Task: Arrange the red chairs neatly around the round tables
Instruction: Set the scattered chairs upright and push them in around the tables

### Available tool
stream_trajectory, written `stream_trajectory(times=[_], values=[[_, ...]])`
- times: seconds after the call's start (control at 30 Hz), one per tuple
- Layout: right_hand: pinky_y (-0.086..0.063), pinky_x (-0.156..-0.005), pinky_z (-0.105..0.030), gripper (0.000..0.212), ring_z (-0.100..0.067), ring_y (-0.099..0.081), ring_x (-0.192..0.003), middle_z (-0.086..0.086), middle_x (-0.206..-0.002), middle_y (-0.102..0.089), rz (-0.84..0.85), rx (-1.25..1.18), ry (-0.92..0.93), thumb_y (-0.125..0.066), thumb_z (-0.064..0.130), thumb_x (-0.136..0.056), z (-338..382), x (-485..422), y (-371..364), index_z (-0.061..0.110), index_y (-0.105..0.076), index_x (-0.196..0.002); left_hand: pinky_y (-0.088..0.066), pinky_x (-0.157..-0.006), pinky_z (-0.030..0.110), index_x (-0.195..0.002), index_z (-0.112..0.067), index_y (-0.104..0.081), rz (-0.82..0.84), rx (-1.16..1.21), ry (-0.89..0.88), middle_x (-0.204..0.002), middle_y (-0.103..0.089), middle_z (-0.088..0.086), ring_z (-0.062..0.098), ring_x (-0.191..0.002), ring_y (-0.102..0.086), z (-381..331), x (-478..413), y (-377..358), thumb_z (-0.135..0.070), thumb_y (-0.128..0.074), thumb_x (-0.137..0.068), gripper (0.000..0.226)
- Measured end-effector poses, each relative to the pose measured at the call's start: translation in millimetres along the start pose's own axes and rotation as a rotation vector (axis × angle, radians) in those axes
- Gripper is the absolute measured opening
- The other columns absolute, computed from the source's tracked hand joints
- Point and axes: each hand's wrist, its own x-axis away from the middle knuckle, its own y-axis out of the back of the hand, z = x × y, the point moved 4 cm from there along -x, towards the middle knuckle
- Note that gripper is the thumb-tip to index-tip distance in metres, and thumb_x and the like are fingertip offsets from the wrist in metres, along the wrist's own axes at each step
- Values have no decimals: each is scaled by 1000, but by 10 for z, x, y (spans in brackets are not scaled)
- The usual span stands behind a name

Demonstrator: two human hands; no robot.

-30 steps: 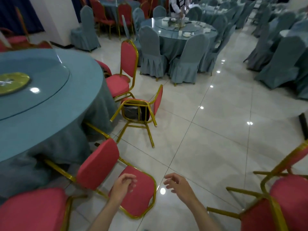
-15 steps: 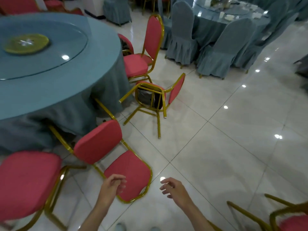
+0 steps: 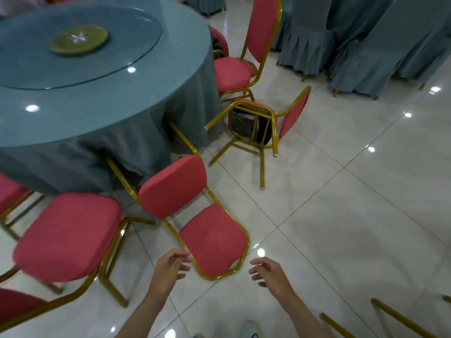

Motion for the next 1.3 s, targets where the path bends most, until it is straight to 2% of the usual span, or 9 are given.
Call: stream_trajectory(times=[0.33, 0.53, 0.67, 0.73, 0.83, 0.97, 1.07, 1.2, 1.3], values=[[-45, -60, -26, 14, -19, -65, -69, -12, -84, -76, -13, -36, -84, -57, 7, -101, -955, -1394, -455, 4, -70, -103, -52, -69, 37, -94, -6, -73, -26, 84, 78, -92, -77, 15, 27, -79, -69, 1271, -1251, -165, -3, -53, -102, 22], [-55, -79, -37, 13, -25, -73, -82, -13, -92, -79, -100, -241, -147, -61, 11, -100, -1681, -2384, -621, 10, -73, -106, -56, -80, 44, -101, -6, -70, -89, 201, 184, -94, -77, 15, 30, -88, -69, 2270, -2238, -423, -10, -64, -100, 9], [-55, -85, -40, 15, -24, -72, -85, -11, -93, -80, -137, -266, -174, -60, 11, -99, -2252, -3166, -723, 10, -72, -109, -53, -84, 44, -106, -12, -67, -140, 174, 176, -109, -70, 13, 26, -98, -65, 3004, -3011, -664, -14, -65, -99, 8], [-54, -82, -38, 16, -24, -70, -86, -11, -94, -79, -165, -257, -203, -61, 11, -98, -2551, -3586, -772, 10, -71, -111, -51, -92, 44, -114, -14, -63, -183, 103, 131, -121, -64, 11, 26, -108, -62, 3418, -3430, -776, -16, -69, -96, 19], [-50, -77, -36, 26, -23, -63, -92, -10, -101, -70, -236, -241, -256, -64, 15, -98, -2972, -4064, -834, 12, -62, -124, -47, -105, 47, -140, -8, -52, -284, 2, 166, -138, -55, 18, 35, -124, -56, 3980, -3924, -862, -15, -74, -91, 54], [-45, -99, -48, 60, -28, -49, -116, -14, -142, -52, -270, -211, -369, -67, 28, -97, -3533, -4408, -929, 21, -39, -150, -40, -114, 52, -155, -6, -36, -336, -63, 280, -151, -43, 26, 42, -141, -40, 4505, -4235, -958, -13, -77, -87, 79], [-42, -105, -51, 68, -29, -49, -125, -10, -148, -50, -186, -196, -456, -68, 39, -96, -3883, -4525, -1055, 23, -33, -153, -32, -120, 49, -163, -13, -14, -255, 14, 366, -165, -26, 20, 38, -151, -29, 4807, -4385, -1056, -17, -77, -90, 96], [-42, -99, -47, 44, -19, -55, -107, 2, -116, -62, -111, -214, -467, -65, 39, -97, -4070, -4543, -1235, 24, -50, -136, -40, -107, 44, -149, -16, -35, -168, 215, 437, -142, -54, 10, 30, -124, -55, 4965, -4355, -1218, -12, -77, -90, 73], [-40, -94, -44, 36, -17, -58, -103, -1, -115, -65, -134, -247, -458, -65, 34, -97, -4101, -4593, -1283, 26, -52, -129, -43, -98, 40, -132, -21, -46, -168, 253, 439, -122, -60, 8, 25, -106, -56, 4961, -4271, -1272, -3, -72, -92, 51]])
